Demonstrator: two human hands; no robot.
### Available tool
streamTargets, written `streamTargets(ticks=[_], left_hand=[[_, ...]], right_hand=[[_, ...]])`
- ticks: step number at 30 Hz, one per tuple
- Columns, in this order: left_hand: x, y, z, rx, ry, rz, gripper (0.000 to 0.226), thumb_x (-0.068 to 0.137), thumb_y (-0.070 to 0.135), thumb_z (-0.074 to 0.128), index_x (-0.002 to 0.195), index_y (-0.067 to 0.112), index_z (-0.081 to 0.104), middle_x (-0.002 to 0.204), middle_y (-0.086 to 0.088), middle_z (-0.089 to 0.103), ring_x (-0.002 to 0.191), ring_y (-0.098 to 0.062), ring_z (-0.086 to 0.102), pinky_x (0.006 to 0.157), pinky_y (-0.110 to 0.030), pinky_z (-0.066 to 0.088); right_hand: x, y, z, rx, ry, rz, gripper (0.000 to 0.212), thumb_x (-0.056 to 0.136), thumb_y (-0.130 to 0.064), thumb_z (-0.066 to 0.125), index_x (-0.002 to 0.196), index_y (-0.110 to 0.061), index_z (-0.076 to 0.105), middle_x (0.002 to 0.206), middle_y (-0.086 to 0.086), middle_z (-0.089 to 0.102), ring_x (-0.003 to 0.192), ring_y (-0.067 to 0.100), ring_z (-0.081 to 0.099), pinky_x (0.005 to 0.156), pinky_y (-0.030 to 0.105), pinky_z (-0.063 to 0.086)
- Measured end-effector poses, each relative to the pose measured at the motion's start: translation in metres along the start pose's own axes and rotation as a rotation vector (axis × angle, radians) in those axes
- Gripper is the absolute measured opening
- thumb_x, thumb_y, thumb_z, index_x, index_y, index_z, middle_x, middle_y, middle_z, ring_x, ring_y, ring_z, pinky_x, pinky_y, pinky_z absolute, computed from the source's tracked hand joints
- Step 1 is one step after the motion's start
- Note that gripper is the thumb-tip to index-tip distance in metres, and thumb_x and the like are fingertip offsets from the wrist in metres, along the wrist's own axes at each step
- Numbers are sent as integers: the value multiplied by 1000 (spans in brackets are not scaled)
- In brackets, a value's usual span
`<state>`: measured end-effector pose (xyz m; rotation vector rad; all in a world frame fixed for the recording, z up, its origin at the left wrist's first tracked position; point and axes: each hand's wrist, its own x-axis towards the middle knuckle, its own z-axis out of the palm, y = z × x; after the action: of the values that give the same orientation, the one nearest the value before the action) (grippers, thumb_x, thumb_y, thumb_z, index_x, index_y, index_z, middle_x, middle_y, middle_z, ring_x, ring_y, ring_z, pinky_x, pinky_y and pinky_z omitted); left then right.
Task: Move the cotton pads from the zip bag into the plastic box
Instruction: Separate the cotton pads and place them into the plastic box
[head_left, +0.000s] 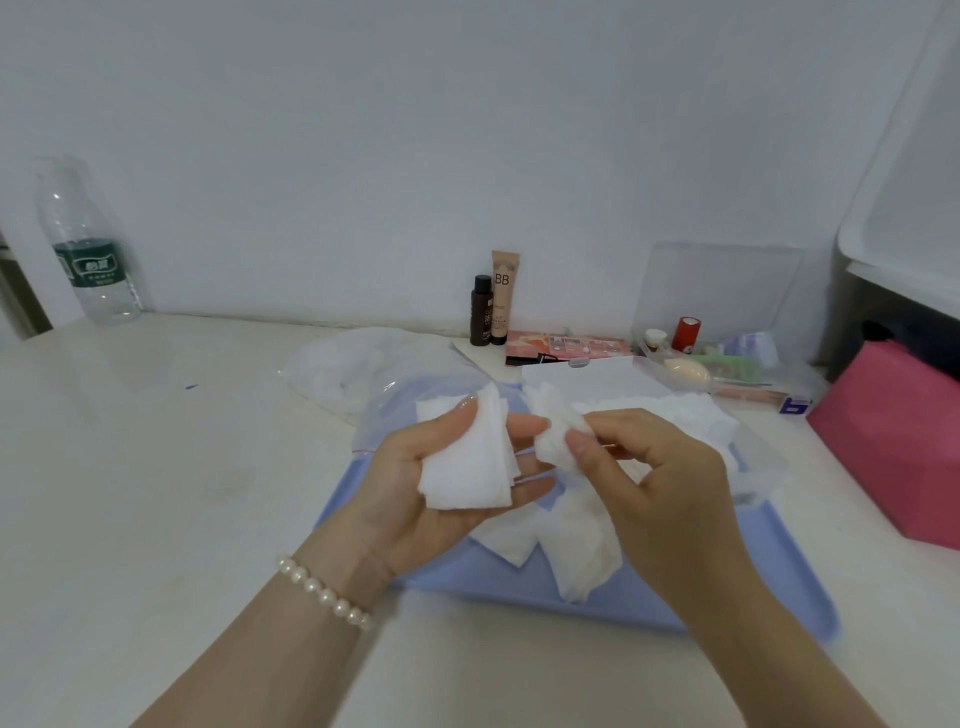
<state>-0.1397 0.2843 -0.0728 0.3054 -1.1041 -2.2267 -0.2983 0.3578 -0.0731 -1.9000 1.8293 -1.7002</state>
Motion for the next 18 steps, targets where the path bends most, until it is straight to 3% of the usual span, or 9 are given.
streamTargets(ticks=[5,9,12,15,18], left_hand=[[0,1,1,10,20,-10,58,53,36,86,94,-3,73,109,-21,67,105,-33,63,91,-48,51],[-1,-1,1,52,-33,-35,57,61,37,82,103,-1,71,114,-17,66,106,-29,63,91,-44,52],[1,-5,2,132,27,-47,43,77,28,65,106,-3,68,118,-18,64,107,-29,62,96,-44,48],[1,-7,3,105,73,-47,43,80,26,51,105,-5,67,115,-19,65,105,-29,63,90,-41,53],[2,-7,6,44,76,-54,45,77,25,55,105,-8,66,115,-20,64,104,-28,63,82,-38,56]], right_hand=[[1,3,1,6,-18,30,26,85,-27,51,81,-10,71,77,-6,66,76,6,57,65,9,40],[1,1,1,-15,-26,41,29,85,-29,49,75,-8,66,73,-2,62,72,10,52,62,14,39],[2,-2,-2,55,-33,122,28,87,-28,47,66,-11,55,61,-9,51,62,7,46,56,13,36],[4,-3,-6,212,41,240,31,95,-13,48,64,-9,47,54,-8,42,52,4,37,49,12,32],[5,-5,-7,305,45,272,11,87,-15,61,77,-11,62,68,-3,61,63,8,53,59,19,45]])
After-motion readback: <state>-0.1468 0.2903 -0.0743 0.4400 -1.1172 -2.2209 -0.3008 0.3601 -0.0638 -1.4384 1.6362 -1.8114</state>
